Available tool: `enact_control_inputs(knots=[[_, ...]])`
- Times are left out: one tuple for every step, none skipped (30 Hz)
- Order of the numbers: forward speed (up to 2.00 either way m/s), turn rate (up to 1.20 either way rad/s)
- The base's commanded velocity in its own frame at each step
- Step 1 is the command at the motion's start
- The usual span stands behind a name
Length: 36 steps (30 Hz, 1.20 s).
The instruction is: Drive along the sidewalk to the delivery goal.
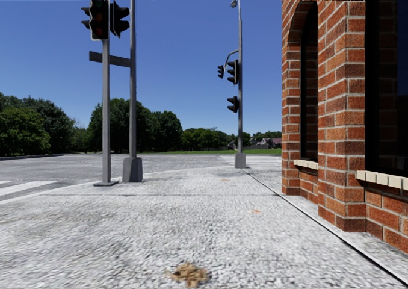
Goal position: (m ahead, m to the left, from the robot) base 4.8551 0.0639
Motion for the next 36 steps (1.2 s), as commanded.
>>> enact_control_inputs(knots=[[2.00,0.00],[2.00,0.00],[2.00,0.00],[2.00,0.00],[2.00,0.00],[2.00,0.00],[2.00,0.00],[2.00,0.00],[2.00,0.00],[2.00,0.00],[2.00,0.00],[2.00,0.00],[2.00,0.00],[2.00,0.00],[2.00,0.00],[2.00,0.00],[2.00,0.00],[2.00,0.00],[2.00,0.00],[2.00,0.00],[2.00,0.00],[2.00,0.00],[2.00,0.00],[2.00,0.00],[2.00,0.00],[2.00,0.00],[2.00,0.00],[2.00,0.00],[2.00,0.00],[2.00,0.00],[2.00,0.00],[2.00,0.00],[2.00,0.00],[2.00,0.00],[2.00,0.00],[2.00,0.00]])
